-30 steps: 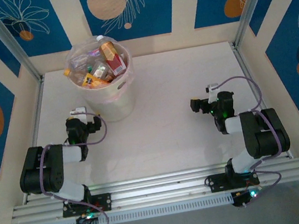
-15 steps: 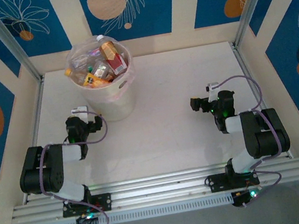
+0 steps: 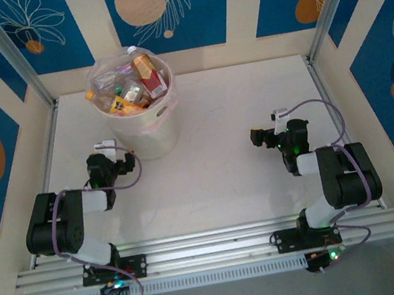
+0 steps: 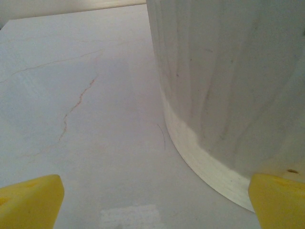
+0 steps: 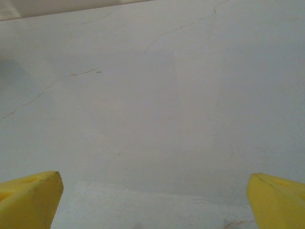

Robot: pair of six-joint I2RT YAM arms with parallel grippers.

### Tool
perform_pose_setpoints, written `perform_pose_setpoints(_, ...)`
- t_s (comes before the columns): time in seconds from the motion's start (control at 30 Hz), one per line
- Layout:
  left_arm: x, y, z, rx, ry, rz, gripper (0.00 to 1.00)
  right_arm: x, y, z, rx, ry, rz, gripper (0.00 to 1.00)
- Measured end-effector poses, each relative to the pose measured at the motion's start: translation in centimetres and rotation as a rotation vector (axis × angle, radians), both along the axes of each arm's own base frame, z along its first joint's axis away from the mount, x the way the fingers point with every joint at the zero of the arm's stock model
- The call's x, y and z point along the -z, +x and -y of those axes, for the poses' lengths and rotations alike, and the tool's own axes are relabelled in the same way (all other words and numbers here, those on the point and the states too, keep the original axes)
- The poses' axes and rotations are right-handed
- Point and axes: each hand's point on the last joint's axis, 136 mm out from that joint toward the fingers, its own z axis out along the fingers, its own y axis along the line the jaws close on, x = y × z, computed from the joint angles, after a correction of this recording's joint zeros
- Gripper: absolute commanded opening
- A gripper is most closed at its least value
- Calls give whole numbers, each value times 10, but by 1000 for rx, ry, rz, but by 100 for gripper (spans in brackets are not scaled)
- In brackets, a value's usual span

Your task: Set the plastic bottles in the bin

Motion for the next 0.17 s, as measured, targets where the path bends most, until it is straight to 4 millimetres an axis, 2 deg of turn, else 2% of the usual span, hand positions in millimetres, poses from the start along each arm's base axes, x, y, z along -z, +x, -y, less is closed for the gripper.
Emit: perform_pose_setpoints(0.17, 0, 0, 0, 0, 0, 0, 99, 0, 0, 0, 0, 0, 0, 99)
